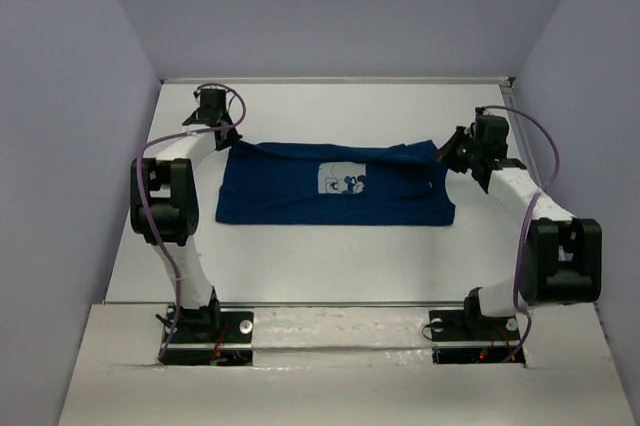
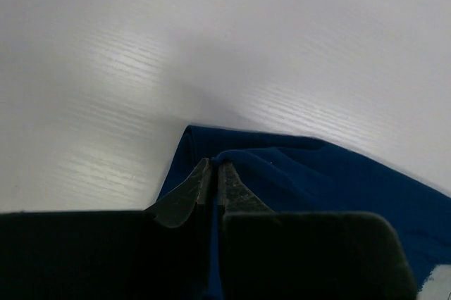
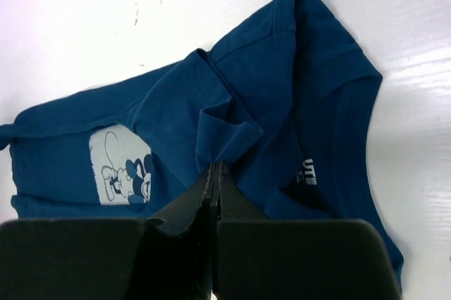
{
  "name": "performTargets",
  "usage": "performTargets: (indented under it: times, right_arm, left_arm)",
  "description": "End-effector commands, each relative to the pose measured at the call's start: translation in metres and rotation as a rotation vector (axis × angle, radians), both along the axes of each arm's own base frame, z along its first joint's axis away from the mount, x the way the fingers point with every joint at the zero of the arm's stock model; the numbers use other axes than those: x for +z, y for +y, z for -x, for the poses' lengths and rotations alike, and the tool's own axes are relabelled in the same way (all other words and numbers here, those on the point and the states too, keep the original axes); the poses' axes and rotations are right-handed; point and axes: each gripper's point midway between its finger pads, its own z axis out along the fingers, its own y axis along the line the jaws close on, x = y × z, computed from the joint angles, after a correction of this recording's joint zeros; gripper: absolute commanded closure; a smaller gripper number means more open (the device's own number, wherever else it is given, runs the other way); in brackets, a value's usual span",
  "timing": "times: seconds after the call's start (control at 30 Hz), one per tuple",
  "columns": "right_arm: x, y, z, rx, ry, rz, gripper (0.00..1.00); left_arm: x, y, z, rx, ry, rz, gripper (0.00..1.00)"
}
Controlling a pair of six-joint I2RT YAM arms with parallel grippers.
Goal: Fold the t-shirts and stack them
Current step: Fold the other side of the tshirt into a rectangle
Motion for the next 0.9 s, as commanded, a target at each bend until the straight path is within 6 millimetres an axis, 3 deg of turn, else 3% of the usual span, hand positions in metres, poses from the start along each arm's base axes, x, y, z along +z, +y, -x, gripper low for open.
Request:
performTargets:
  times: [0.0, 0.2, 0.4, 0.47, 0.63, 0.87]
  right_arm:
    - [0.007, -0.007, 0.015, -0.029, -0.028, 0.032, 1.00]
    - [-0.016, -0.006, 0.046, -0.036, 0.021, 0.019, 1.00]
    - [-0.032, -0.008, 0.074, -0.046, 0.060, 0.026, 1.00]
    - [-0.034, -0.009, 0.079, -0.046, 0.061, 0.030, 1.00]
    - [-0.046, -0.013, 0.091, -0.049, 0.098, 0.063, 1.00]
    - [-0.063, -0.017, 0.108, -0.075, 0.146, 0.072, 1.00]
  left_arm:
    - [0.027, 0.002, 0.008, 0.017, -0.085, 0.022, 1.00]
    - [0.008, 0.007, 0.022, 0.041, -0.058, 0.025, 1.00]
    - [0.010, 0.016, 0.032, 0.074, -0.072, 0.016, 1.00]
    - [0.013, 0.019, 0.032, 0.089, -0.089, 0.026, 1.00]
    - [0.055, 0.020, 0.019, 0.077, -0.183, 0.015, 1.00]
    - [0.007, 0.022, 0.056, 0.095, -0.085, 0.015, 0.99]
